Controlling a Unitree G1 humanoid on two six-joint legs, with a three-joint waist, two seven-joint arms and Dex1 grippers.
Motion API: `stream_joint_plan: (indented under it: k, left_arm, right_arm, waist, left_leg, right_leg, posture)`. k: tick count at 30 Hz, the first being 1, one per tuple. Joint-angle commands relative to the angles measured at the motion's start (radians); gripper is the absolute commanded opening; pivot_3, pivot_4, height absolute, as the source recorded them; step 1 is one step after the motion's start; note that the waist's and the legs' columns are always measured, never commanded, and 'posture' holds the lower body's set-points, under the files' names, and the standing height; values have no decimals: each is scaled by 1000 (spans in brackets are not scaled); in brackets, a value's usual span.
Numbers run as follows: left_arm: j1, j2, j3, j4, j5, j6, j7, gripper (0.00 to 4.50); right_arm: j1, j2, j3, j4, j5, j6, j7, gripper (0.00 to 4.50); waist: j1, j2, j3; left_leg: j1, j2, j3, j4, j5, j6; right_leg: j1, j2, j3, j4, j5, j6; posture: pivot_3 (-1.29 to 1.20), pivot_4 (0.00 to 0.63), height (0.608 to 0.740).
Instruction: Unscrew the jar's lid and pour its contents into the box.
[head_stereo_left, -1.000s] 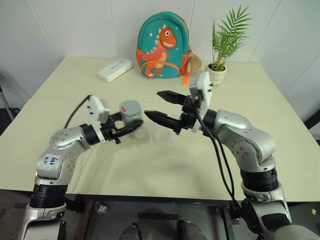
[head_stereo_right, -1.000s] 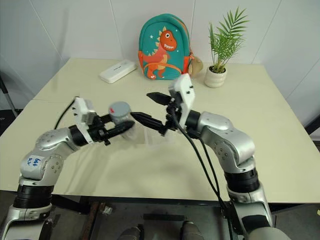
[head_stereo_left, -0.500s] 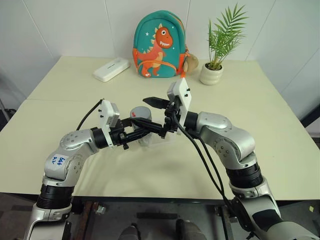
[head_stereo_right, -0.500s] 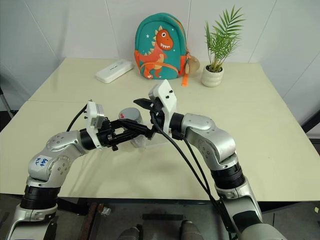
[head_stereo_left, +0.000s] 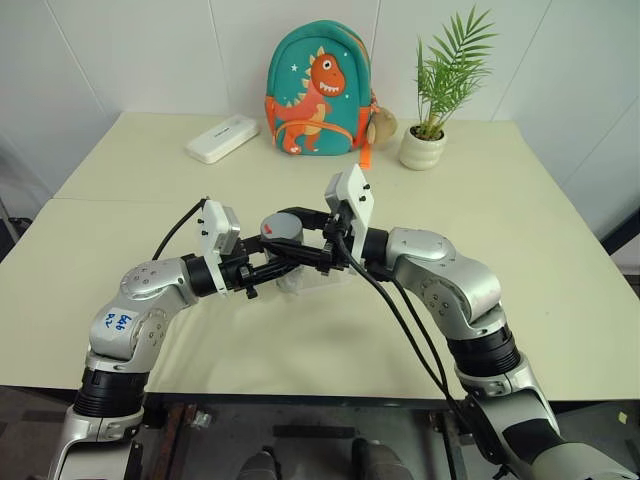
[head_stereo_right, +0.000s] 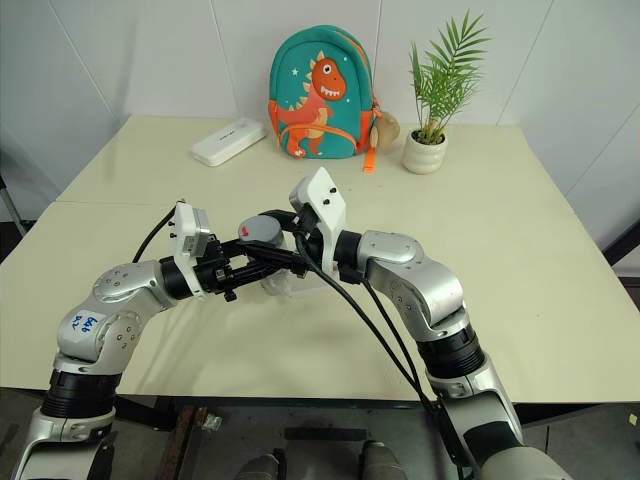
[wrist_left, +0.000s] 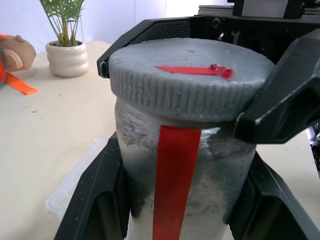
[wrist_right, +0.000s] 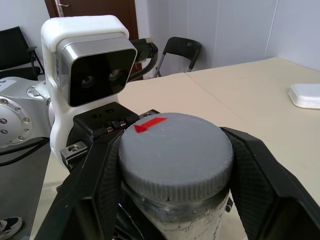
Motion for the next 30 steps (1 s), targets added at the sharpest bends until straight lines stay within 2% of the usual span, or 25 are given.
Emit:
stream_joint_plan:
  k: [1,3,7,12,17,23,28,29,30]
  left_arm:
    - [-8,22,-2,1,21,-46,-50,1972]
    - [-16,30,-12,25,26,-69,-92,1972]
    - [-55,35,-51,88,13,-92,-219,1972]
    - [-151,0,-118,228,80,-210,-326,1972]
    - [-191,-63,-147,263,73,-238,-356,1972]
    - [-186,-75,-120,251,72,-235,-334,1972]
    - [-186,-60,-111,257,105,-246,-323,1972]
    - [-188,-57,-110,262,117,-250,-317,1972]
    - [-192,-56,-106,268,126,-247,-306,1972]
  right_arm:
    - [-22,-2,-51,-29,24,-4,1,2571]
    - [-36,-39,-46,-25,38,-16,79,2571]
    - [-105,-172,-29,50,66,-91,399,2571]
    - [-187,-186,-22,183,98,-134,616,2571]
    - [-214,-158,-38,234,97,-174,664,2571]
    - [-216,-138,-61,250,96,-163,630,2571]
    - [-202,-136,-76,255,76,-173,607,4227]
    - [-200,-134,-81,260,72,-178,598,4475]
    - [-198,-134,-86,265,72,-177,593,4475]
  waist:
    - [0,0,0]
    - [1,0,0]
    - [3,0,0]
    - [-2,0,0]
    - [-3,0,0]
    - [1,1,0]
    - [0,1,0]
    - [1,1,0]
    - [1,1,0]
  left_leg:
    - [0,0,0,0,0,0]
    - [0,0,0,0,0,0]
    - [-1,0,0,1,0,0]
    - [-1,0,0,1,0,0]
    - [-1,0,0,1,0,0]
    - [-12,0,1,4,0,0]
    - [-11,0,1,4,2,-2]
    - [-10,0,1,4,2,-2]
    - [-10,0,1,4,2,-2]
  right_leg:
    - [0,0,0,0,0,0]
    - [0,0,0,0,0,0]
    - [0,0,0,-1,0,0]
    - [0,1,0,-1,0,1]
    - [-1,1,0,-1,0,1]
    - [-14,1,1,11,0,1]
    - [-14,1,1,11,0,0]
    - [-14,1,1,12,0,0]
    - [-14,1,1,12,0,0]
  posture:
    - [0,150,740]
    - [0,150,740]
    - [0,150,740]
    - [0,150,740]
    - [0,150,740]
    - [0,150,740]
    - [0,150,740]
    - [0,150,740]
    - [0,150,740]
